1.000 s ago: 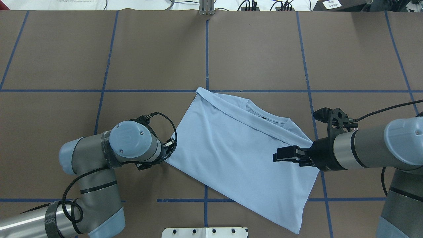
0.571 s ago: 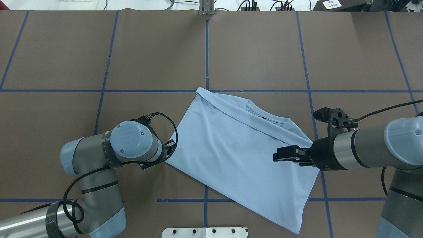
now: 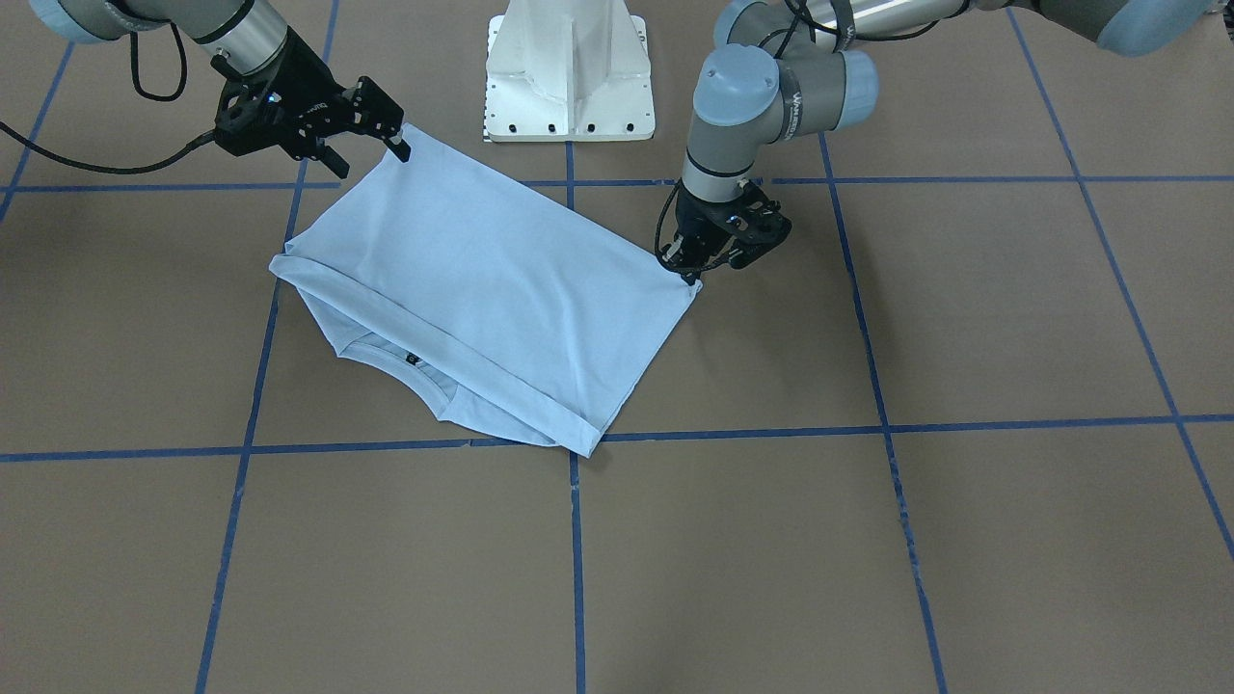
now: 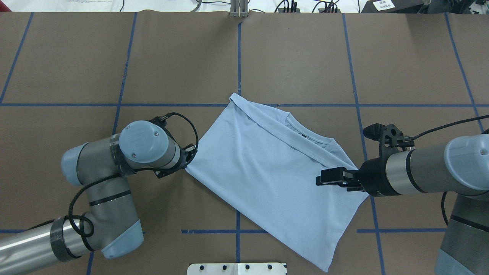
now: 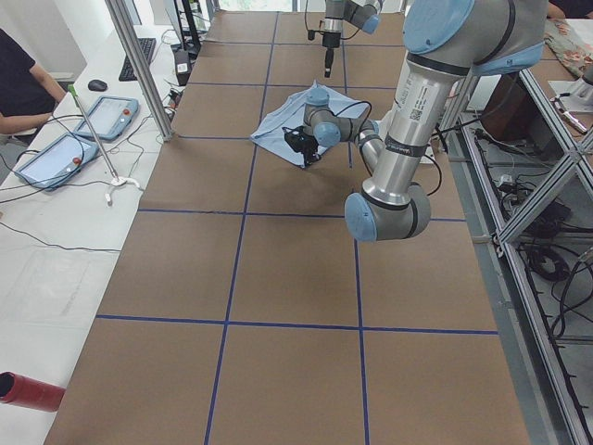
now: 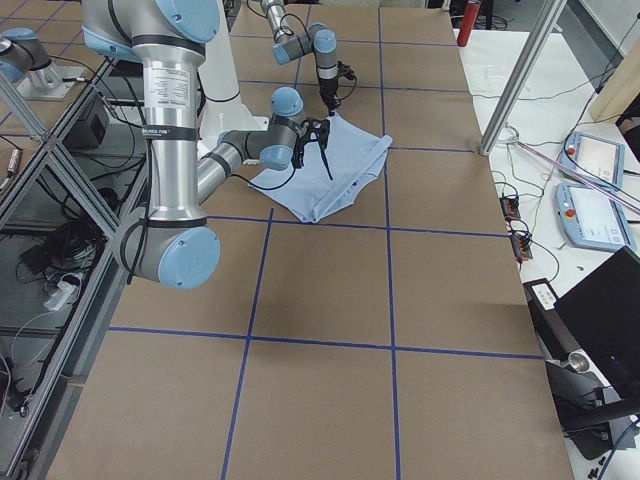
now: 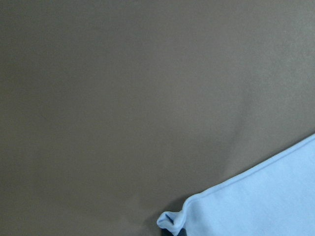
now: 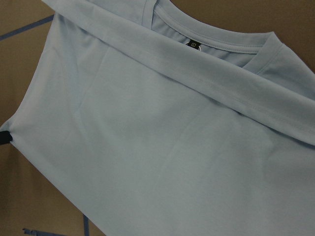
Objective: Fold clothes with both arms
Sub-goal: 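Push the shirt corner with the left gripper to straighten the shirt square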
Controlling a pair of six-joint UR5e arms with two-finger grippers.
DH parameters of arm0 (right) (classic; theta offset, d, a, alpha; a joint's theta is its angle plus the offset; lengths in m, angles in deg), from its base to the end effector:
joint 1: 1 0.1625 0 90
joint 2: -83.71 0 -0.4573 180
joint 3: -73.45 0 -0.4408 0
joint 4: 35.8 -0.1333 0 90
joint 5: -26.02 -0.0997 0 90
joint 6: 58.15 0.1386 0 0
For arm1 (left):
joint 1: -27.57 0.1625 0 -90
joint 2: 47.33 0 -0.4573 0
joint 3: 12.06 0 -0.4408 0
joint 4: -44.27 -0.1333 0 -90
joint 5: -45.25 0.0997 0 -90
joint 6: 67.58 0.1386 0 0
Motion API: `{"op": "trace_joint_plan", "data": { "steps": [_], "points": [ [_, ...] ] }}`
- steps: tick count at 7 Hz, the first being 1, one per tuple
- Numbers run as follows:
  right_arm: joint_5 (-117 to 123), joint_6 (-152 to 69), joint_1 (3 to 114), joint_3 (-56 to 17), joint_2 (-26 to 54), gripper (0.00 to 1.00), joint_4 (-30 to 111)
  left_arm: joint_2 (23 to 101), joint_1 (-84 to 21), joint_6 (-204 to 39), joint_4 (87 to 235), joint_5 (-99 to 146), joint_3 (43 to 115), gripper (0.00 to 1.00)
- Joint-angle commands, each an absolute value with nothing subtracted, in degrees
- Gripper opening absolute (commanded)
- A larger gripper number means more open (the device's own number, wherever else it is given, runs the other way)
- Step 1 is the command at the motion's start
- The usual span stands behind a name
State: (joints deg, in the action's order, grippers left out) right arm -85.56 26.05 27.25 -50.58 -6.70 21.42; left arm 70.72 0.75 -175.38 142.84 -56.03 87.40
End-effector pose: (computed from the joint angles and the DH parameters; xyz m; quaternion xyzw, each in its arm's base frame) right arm -0.4207 -0.3195 0.3360 0.0077 -0.5602 0.0595 0.8262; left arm 0.6051 -0.4249 0.3201 -0.0595 0.3954 -0.3121 0.8618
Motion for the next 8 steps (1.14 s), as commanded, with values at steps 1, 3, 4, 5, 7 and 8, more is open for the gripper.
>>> {"op": "trace_joint_plan", "data": {
  "steps": [1, 3, 4, 5, 7, 8],
  "points": [
    [-85.5, 26.0, 27.5, -50.6, -6.6, 1.0, 21.4, 71.8, -4.7, -169.0, 143.0, -53.8, 84.2, 0.0],
    [-85.5, 26.0, 28.3, -50.6, -6.6, 1.0, 21.4, 80.3, -10.0, -161.9, 143.8, -53.5, 73.9, 0.0],
    [-85.5, 26.0, 28.6, -50.5, -6.6, 1.0, 21.4, 83.0, -12.1, -159.1, 148.1, -53.5, 69.0, 0.0],
    [-85.5, 26.0, 28.7, -50.4, -6.6, 1.0, 21.4, 85.4, -13.5, -157.7, 155.7, -53.5, 62.1, 0.0],
    [-85.5, 26.0, 29.0, -50.0, -6.6, 1.0, 21.4, 92.9, -14.6, -153.6, 167.6, -51.8, 48.0, 0.0],
    [-85.5, 26.0, 29.1, -49.9, -6.6, 1.0, 21.4, 95.0, -14.6, -151.9, 171.8, -49.3, 44.0, 0.0]
  ]
}}
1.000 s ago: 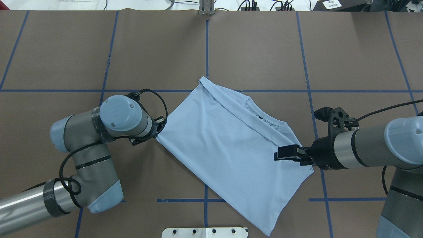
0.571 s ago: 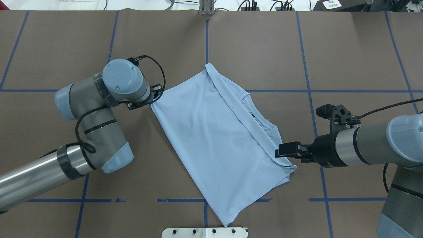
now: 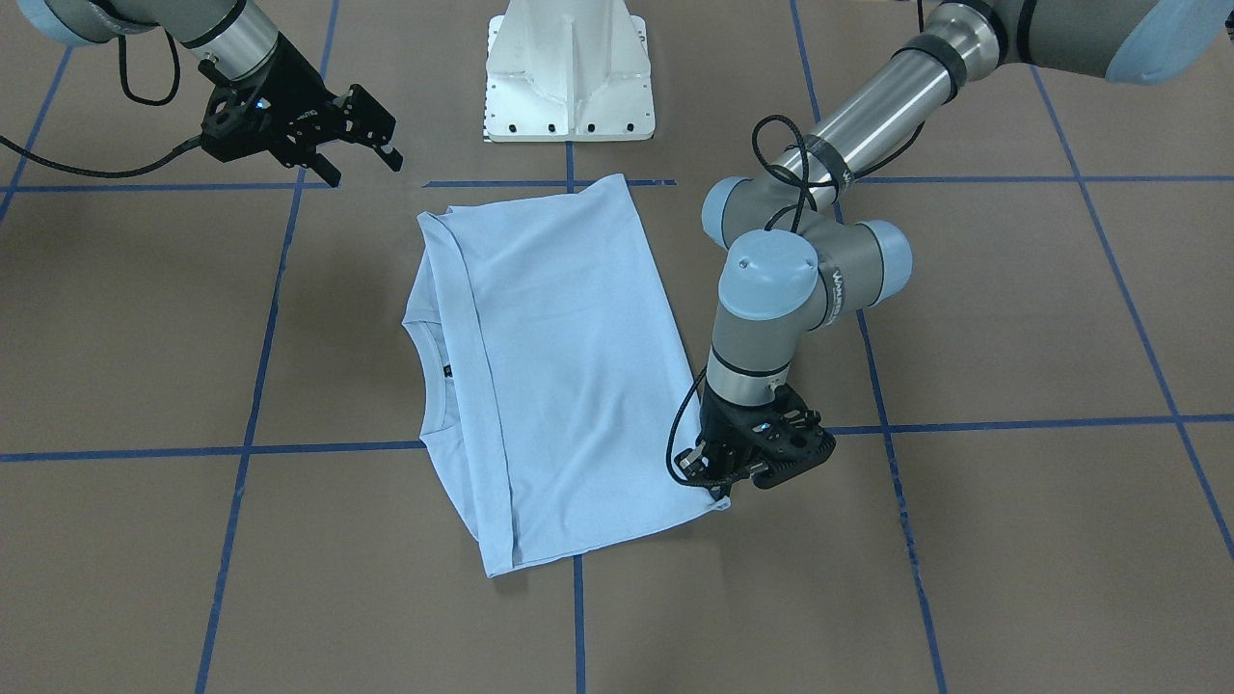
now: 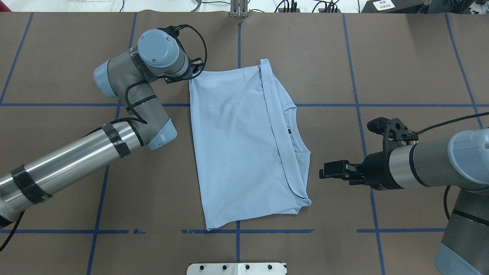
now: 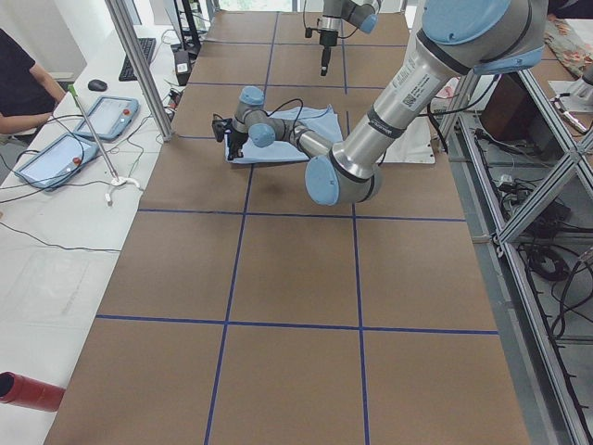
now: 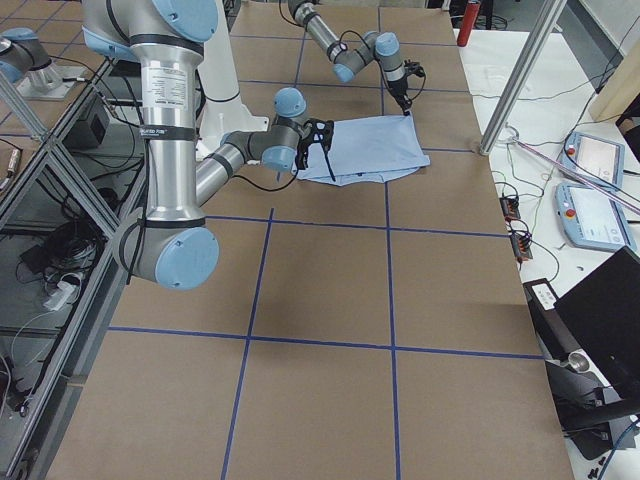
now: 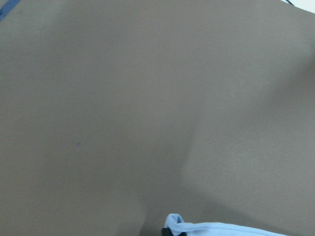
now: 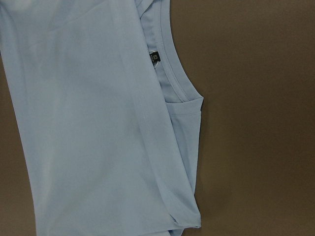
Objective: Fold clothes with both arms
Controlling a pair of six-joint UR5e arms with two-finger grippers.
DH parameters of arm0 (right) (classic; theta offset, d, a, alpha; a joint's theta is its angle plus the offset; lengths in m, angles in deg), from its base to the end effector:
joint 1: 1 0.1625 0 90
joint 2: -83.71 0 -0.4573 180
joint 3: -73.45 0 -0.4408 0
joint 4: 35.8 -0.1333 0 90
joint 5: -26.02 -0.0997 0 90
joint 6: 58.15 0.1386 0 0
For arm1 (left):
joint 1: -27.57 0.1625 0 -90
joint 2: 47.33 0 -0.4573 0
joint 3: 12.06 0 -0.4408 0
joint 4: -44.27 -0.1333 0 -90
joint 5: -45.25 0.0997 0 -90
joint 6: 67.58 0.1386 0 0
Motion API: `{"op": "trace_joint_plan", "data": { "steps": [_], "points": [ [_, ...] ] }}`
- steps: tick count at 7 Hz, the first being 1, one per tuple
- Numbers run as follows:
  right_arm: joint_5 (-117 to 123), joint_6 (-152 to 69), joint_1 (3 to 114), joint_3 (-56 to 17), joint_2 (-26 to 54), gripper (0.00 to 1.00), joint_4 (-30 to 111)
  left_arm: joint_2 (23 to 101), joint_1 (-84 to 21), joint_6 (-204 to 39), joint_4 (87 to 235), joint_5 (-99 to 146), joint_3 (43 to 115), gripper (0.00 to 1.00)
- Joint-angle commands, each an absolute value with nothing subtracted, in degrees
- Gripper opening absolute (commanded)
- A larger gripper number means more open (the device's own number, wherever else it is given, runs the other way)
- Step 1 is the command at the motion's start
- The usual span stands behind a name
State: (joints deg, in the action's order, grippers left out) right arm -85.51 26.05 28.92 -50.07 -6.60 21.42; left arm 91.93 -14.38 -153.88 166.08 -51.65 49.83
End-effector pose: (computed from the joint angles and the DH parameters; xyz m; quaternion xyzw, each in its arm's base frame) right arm -0.4136 -0.3331 0.3398 0.0150 -0.5572 0.0727 0.8270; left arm 0.6118 -0.7068 0.3052 0.1230 0.4311 -0.2674 0.8529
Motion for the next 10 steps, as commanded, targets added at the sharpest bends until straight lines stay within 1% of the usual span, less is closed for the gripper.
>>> {"op": "trace_joint_plan", "data": {
  "steps": [1, 2, 3, 4, 6, 7, 8, 9, 10],
  "points": [
    [-85.5, 26.0, 29.1, -49.7, -6.5, 1.0, 21.4, 97.8, -14.6, -151.3, 179.2, -48.9, 38.4, 0.0],
    [-85.5, 26.0, 29.1, -49.7, -6.0, 1.0, 21.4, 98.0, -14.6, -151.1, 180.2, -48.8, 36.8, 0.0],
    [-85.4, 26.0, 29.1, -49.7, -5.9, 1.0, 21.4, 97.9, -14.6, -151.1, 180.4, -46.1, 36.5, 0.74],
    [-84.9, 26.0, 29.2, -49.5, -5.6, 1.0, 21.8, 97.9, -14.6, -148.5, 180.4, -44.6, 36.0, 1.0],
    [-84.0, 23.4, 29.8, -47.1, -3.9, 1.0, 22.2, 97.6, -18.2, -141.1, 179.5, -52.8, 37.1, 1.0],
    [-83.9, 16.7, 29.8, -46.0, -2.6, 1.0, 24.7, 93.2, -18.3, -140.9, 176.7, -55.0, 44.0, 1.0],
    [-82.6, 13.3, 29.7, -45.3, 4.2, 1.0, 35.0, 87.7, -18.2, -137.0, 169.0, -59.1, 55.0, 1.0],
    [-81.7, 12.5, 29.2, -42.3, 13.0, 1.0, 44.8, 85.1, -18.2, -136.1, 161.7, -59.6, 63.2, 1.0],
    [-80.1, 8.5, 28.4, -38.8, 18.2, 1.0, 50.5, 83.4, -18.2, -136.0, 155.6, -59.7, 70.0, 1.0]
  ]
}}
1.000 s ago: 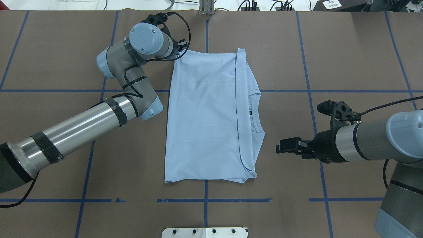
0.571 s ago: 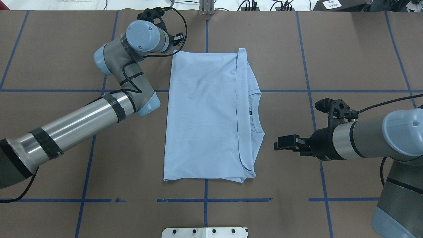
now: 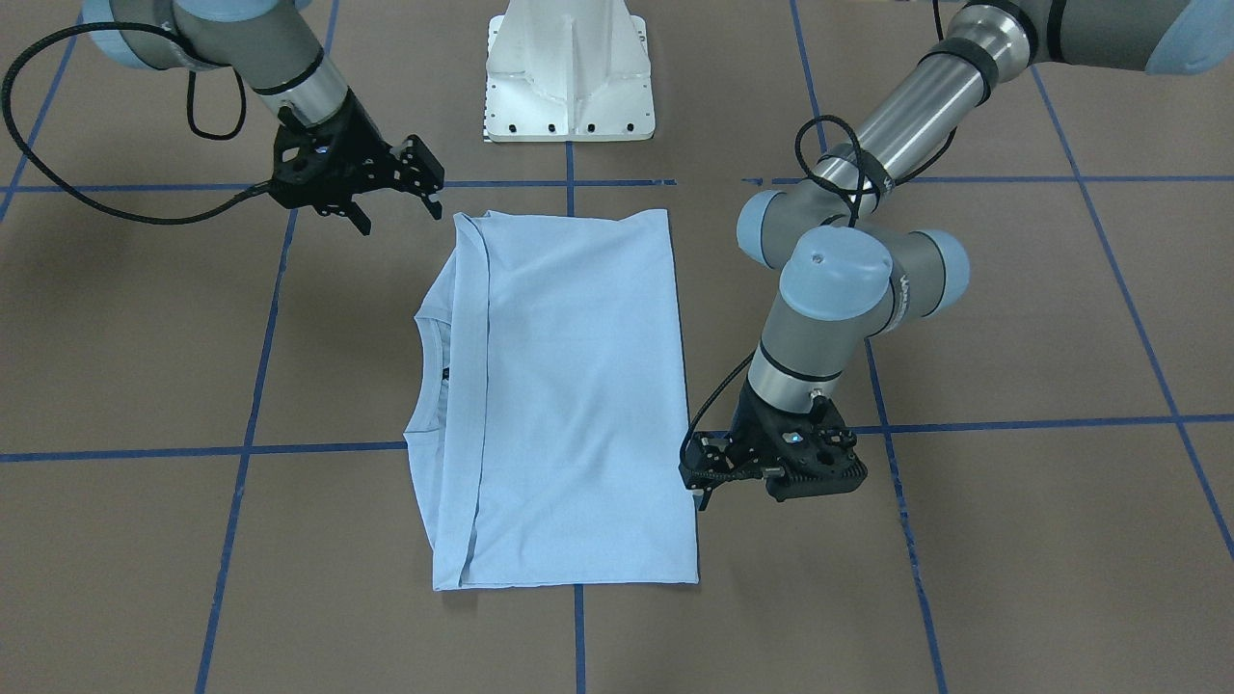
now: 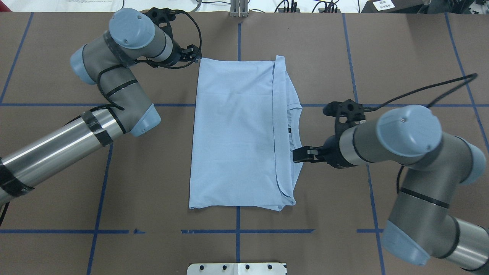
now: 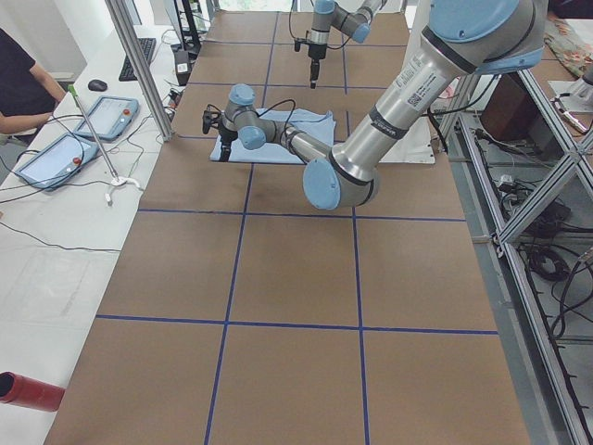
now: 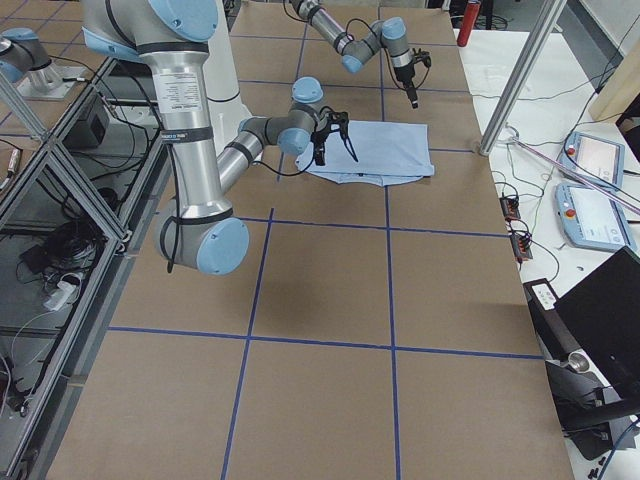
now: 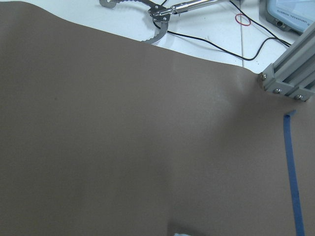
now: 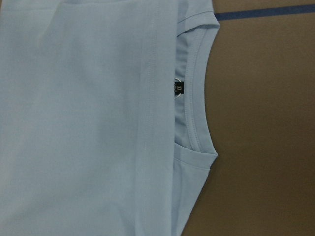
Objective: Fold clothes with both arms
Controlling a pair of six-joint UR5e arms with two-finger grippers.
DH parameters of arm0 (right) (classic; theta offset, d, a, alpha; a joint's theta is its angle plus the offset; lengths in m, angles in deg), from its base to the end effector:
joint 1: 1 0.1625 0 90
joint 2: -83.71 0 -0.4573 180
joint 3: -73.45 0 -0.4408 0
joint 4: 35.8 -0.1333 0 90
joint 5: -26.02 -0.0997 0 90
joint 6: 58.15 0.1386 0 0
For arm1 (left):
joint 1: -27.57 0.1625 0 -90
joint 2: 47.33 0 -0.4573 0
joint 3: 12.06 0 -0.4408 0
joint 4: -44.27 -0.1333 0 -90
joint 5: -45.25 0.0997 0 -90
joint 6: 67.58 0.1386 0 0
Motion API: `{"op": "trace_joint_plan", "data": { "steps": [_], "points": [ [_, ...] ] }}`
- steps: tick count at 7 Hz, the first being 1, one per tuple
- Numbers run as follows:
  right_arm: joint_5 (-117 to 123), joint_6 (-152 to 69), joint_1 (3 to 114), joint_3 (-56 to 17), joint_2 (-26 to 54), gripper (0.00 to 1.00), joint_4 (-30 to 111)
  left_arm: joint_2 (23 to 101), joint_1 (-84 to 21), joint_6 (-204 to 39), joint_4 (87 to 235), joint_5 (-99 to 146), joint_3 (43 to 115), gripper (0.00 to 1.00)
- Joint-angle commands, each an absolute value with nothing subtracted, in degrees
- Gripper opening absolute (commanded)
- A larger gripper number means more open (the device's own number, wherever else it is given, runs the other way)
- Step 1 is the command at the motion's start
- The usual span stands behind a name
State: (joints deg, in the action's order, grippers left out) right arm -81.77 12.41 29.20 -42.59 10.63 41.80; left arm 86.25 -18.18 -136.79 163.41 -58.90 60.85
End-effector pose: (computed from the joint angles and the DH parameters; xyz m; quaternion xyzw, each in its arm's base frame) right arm -0.4909 -0.3909 0.2926 0.0684 -0.4740 0.0105 0.8778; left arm 0.5407 -0.6976 0.2907 0.1629 0.4469 -0.1336 0.8694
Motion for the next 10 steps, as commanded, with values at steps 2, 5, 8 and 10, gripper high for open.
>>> {"op": "trace_joint_plan", "data": {
  "steps": [2, 5, 8, 10],
  "points": [
    [-75.2, 0.6, 24.9, -32.9, 22.2, 1.0, 53.2, 78.2, -17.9, -135.9, 149.7, -59.9, 81.1, 1.0],
    [-72.8, -2.9, 21.2, -31.5, 22.6, 1.0, 56.0, 77.7, -17.1, -136.0, 149.8, -59.9, 81.6, 1.0],
    [-73.2, -3.3, 20.3, -30.1, 22.4, 1.0, 58.8, 77.7, -15.9, -136.4, 150.3, -59.8, 80.9, 1.0],
    [-73.2, -3.3, 19.6, -29.6, 22.3, 1.0, 59.6, 77.7, -15.8, -136.4, 150.4, -59.8, 80.9, 1.0]
  ]
}}
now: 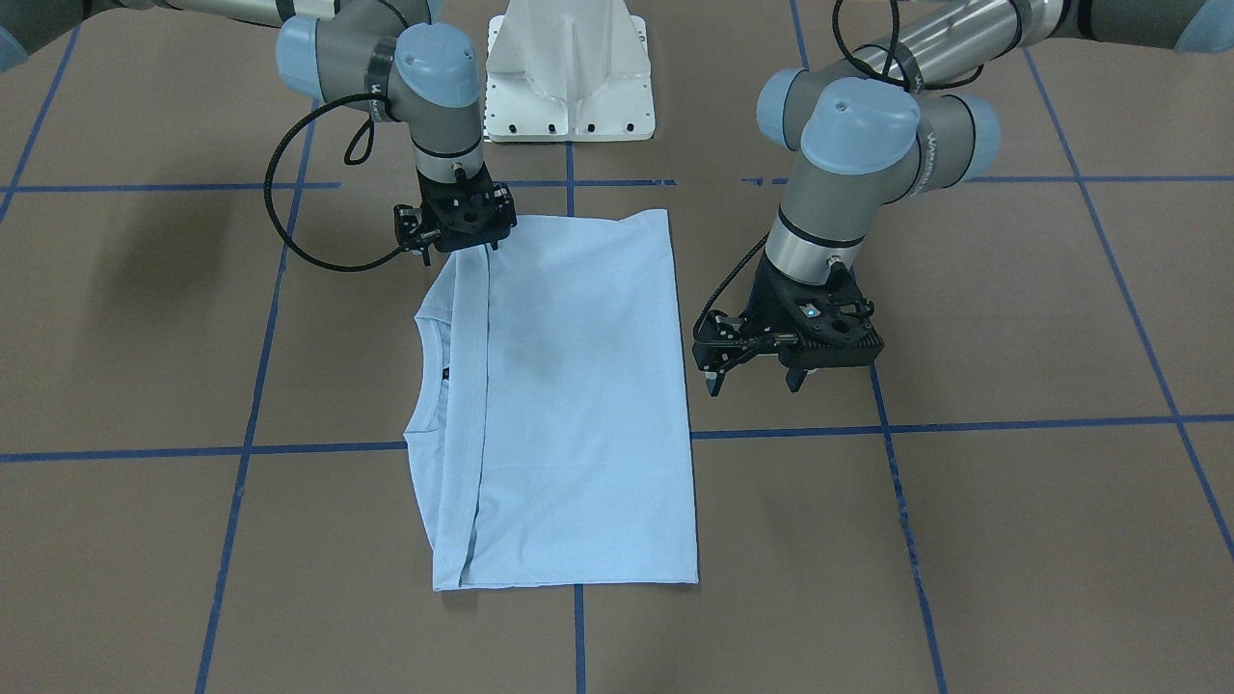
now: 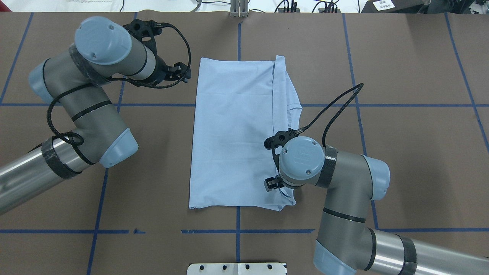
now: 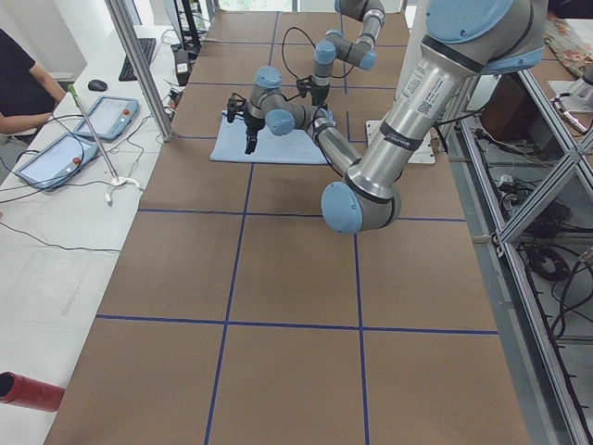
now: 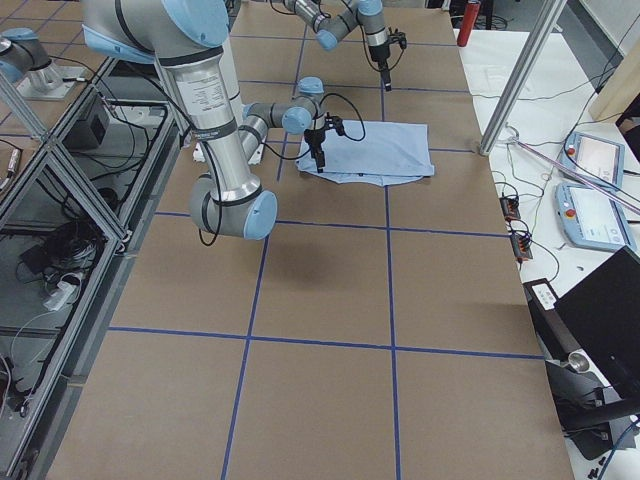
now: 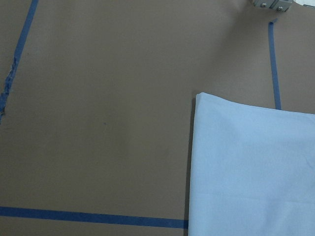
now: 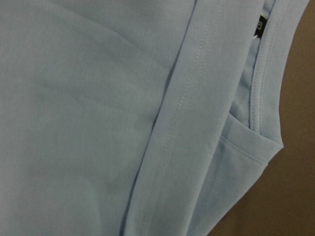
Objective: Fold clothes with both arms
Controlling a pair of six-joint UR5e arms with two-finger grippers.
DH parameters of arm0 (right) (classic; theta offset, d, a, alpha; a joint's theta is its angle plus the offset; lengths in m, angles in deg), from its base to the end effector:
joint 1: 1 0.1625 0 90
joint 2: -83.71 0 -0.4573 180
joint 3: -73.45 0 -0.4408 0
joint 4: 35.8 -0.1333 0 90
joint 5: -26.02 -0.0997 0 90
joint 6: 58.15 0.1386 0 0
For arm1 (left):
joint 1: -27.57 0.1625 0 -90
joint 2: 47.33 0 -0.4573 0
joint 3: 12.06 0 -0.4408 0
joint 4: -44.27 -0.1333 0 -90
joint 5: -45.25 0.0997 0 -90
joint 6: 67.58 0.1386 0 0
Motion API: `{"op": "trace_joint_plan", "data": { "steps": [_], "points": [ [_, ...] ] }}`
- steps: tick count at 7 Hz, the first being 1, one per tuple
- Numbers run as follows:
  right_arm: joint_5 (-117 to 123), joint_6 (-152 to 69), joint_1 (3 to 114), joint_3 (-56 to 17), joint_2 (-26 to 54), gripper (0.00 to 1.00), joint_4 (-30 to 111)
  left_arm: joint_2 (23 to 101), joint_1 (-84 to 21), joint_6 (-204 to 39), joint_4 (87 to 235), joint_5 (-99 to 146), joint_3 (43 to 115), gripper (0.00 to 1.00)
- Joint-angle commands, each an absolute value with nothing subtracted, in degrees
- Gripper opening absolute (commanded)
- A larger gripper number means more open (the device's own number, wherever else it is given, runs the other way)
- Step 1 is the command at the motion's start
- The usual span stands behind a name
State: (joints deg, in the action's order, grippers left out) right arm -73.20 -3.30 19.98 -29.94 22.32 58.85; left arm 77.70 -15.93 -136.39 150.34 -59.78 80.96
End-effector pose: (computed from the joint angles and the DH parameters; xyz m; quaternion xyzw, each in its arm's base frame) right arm -0.6220 -0.3575 0.3173 0.0830 -0.3175 -0.1420 0.9339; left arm 0.4962 -0.6051 0.2629 0.1429 0.4433 -0.1124 0.8777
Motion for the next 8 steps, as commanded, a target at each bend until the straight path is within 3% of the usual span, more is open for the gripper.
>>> {"op": "trace_joint_plan", "data": {
  "steps": [1, 8],
  "points": [
    [-73.2, -3.3, 19.4, -29.0, 22.6, 1.0, 59.7, 77.8, -15.9, -136.4, 150.4, -59.8, 80.9, 1.0],
    [-73.6, -6.3, 23.0, -28.9, 18.9, 1.0, 59.7, 78.4, -14.0, -136.8, 150.5, -59.7, 80.9, 1.0]
  ]
}}
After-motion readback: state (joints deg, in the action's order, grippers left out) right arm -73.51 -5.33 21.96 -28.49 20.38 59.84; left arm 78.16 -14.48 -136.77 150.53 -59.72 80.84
